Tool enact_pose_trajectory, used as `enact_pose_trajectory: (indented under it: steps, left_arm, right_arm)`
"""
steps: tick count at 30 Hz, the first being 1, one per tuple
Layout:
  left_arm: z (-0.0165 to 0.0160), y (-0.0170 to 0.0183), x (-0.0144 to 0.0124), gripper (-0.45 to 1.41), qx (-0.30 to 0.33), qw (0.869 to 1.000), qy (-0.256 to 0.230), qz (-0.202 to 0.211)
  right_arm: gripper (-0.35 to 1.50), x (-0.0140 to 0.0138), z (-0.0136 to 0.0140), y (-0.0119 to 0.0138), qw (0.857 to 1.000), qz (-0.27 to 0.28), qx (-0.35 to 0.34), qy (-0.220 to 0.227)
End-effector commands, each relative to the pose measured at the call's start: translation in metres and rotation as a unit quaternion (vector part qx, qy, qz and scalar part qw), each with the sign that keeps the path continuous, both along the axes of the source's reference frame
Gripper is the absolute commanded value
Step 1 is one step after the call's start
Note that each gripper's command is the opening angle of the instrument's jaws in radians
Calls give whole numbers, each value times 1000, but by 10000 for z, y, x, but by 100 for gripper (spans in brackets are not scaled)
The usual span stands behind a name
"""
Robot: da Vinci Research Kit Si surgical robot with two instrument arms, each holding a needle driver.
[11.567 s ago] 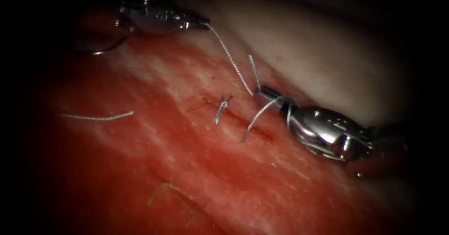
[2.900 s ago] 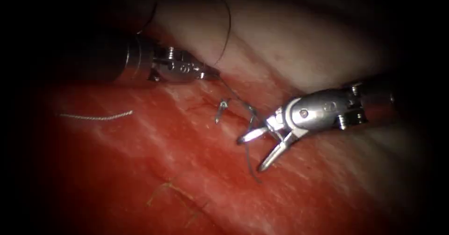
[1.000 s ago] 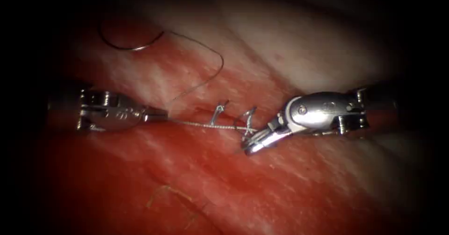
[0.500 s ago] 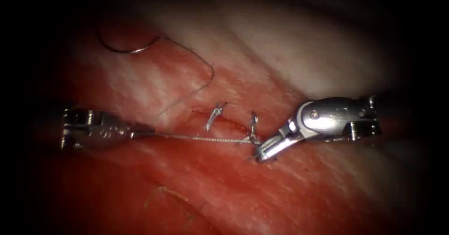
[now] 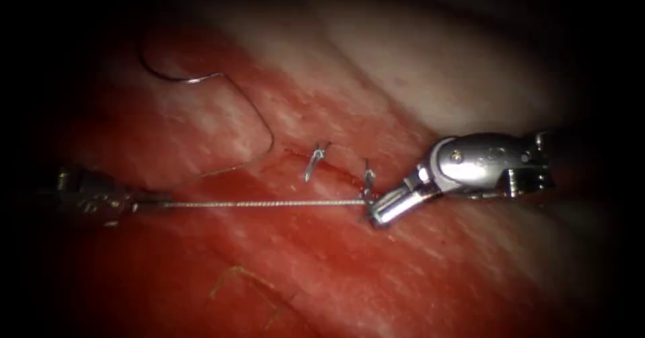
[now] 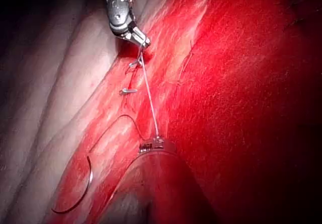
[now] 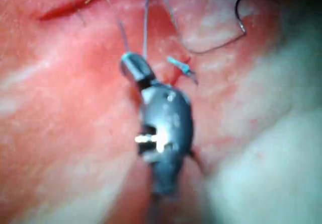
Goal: Wound Closure
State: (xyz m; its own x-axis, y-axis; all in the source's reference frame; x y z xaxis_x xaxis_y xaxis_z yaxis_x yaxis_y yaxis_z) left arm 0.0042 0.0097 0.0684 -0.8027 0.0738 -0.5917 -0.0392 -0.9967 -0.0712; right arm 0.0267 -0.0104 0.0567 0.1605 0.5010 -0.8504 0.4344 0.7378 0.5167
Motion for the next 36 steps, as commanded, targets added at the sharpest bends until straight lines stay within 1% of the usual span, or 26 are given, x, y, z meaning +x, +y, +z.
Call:
enact_pose_trajectory:
  steps: [1, 8, 16, 18, 30, 36]
  left_arm:
    - [2, -3, -5, -45, -1, 1000, -1, 1]
    - [-23, 4, 11, -45, -10, 1000, -2, -5]
    - [-38, -17, 46, -45, -17, 1000, 8, -4]
    - [-43, -21, 50, -45, -17, 1000, 10, -5]
    - [-72, -46, 52, -45, -27, 999, 21, -2]
    - [-77, -61, 49, -45, -30, 999, 24, -2]
  right_arm:
    - [-35, 7, 5, -4, 1000, 2, 1, -1]
    - [-35, 8, 8, -2, 1000, 8, 2, -1]
    - [-35, 6, 13, 3, 1000, 13, 3, -2]
    - [-35, 6, 14, 4, 1000, 16, 3, -3]
    - [-35, 3, 16, 7, 1000, 21, 4, -4]
    - [-35, 1, 18, 9, 1000, 28, 5, -5]
